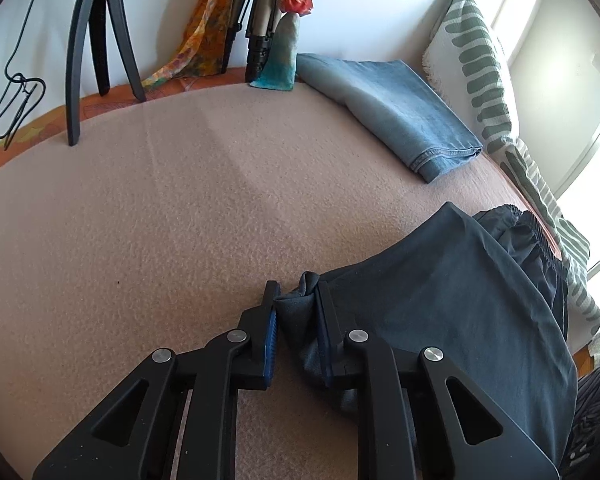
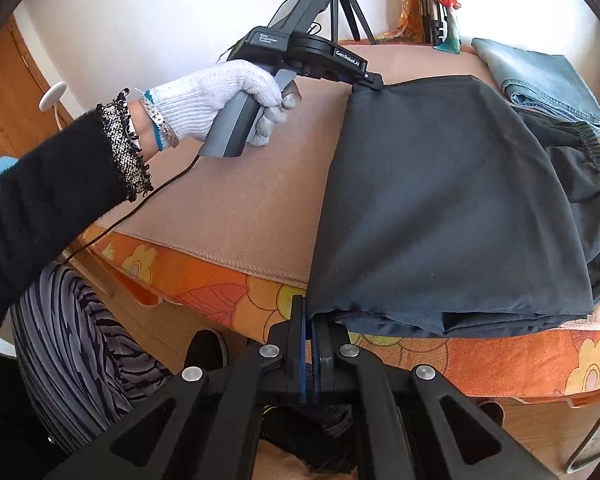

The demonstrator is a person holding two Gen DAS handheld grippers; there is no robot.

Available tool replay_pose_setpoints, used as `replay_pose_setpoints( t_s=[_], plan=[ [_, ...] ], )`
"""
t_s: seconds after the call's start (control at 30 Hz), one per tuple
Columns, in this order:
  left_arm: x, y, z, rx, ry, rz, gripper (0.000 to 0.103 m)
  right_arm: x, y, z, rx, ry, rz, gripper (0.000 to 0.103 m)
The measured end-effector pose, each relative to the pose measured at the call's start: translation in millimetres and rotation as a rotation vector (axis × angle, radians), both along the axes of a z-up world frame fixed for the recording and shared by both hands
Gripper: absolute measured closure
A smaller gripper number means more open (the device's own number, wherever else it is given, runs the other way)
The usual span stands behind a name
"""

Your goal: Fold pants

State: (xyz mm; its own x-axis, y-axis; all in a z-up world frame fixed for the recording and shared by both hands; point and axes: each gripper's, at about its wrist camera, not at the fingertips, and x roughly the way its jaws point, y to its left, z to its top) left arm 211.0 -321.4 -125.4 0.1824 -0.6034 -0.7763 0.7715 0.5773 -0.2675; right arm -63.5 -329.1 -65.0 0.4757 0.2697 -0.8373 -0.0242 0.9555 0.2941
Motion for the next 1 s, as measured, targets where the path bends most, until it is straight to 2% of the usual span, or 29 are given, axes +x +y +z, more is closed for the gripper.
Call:
replay_pose_setpoints(
  t_s=[0.07,0.1,0.13,0.17,0.3,0.37,0.43,0.57,0.6,0.67,0.7,0.77,0.87,1.0],
  plan=[
    [1.2,2.7,2.0,0.010,-0.027,0.036,0.087,-3.3,-4.0,2.4,0.057,0.048,0.029,0.096],
    [2.0,5.8,3.8,0.011,-0.031,0.052,0.087,-6.0,-4.4,4.2,0.076,0.062,0.047,0.091],
    [2.4,9.6,7.5,0.002,-0.031,0.069,0.087,-10.3,-4.8,8.1,0.086,0.057,0.068,0.080],
    [2.0,14.8,12.8,-0.019,-0.029,0.080,0.087,-14.8,-6.7,13.1,0.087,0.044,0.081,0.076],
    [-11.0,36.8,41.4,-0.076,-0.033,0.089,0.085,-19.6,-33.5,43.5,0.074,-0.051,0.055,0.071],
    [-24.5,49.5,56.8,-0.096,-0.048,0.093,0.078,-14.5,-56.2,54.8,0.019,-0.105,0.000,0.069],
    [-39.1,62.0,67.4,-0.124,-0.020,0.101,0.073,-6.4,-85.0,59.0,0.022,-0.141,-0.044,0.064],
    [-83.5,73.1,82.9,-0.162,0.015,0.068,0.073,29.8,-143.0,48.9,0.035,-0.151,-0.129,0.064],
    [-97.5,73.1,86.1,-0.167,0.015,0.056,0.073,42.8,-156.8,42.4,0.064,-0.134,-0.145,0.063],
    [-125.9,67.5,89.5,-0.185,0.031,0.020,0.065,69.4,-178.3,27.8,0.117,-0.083,-0.172,0.063],
    [-141.3,62.6,90.6,-0.188,0.035,-0.006,0.057,82.0,-187.0,21.2,0.153,-0.063,-0.181,0.063],
    [-174.2,49.2,91.1,-0.184,0.019,-0.068,0.055,103.0,-197.0,5.2,0.215,-0.012,-0.167,0.063],
    [-212.8,25.0,89.2,-0.178,-0.015,-0.150,0.054,123.3,-196.8,-9.8,0.149,0.037,-0.168,0.063],
    [-232.9,-3.2,78.4,-0.167,-0.005,-0.225,0.050,129.6,-197.4,-22.7,0.224,0.056,-0.156,0.064]
  ],
)
